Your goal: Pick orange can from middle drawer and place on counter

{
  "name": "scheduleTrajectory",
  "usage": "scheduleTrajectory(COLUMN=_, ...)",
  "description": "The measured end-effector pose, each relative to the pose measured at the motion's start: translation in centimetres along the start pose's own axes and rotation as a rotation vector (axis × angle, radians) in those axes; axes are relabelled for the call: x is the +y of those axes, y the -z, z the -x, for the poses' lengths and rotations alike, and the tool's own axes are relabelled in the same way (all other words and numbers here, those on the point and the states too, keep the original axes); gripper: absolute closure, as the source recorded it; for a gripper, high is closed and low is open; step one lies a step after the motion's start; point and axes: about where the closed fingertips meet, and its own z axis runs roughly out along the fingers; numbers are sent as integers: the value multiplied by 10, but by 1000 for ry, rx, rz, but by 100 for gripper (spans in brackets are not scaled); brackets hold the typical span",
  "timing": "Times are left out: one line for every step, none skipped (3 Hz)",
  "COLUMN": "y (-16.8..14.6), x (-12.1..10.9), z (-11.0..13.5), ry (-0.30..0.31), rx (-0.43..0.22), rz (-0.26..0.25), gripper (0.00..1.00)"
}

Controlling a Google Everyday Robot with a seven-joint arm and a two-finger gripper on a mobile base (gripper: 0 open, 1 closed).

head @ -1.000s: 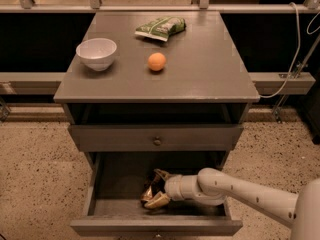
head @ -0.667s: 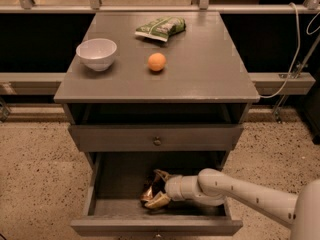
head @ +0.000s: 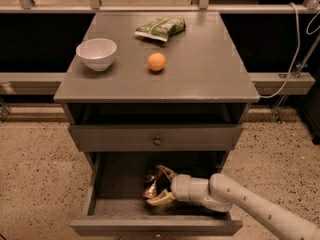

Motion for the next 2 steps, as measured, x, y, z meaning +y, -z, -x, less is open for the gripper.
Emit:
scheduleTrajectory(y=43, x=-3, z=52, ry=79, rx=-100, rz=-36, gripper=100)
scheduleTrajectory(y=81, x=5, z=99, ry=152, rx=-97, rz=-8, gripper=100)
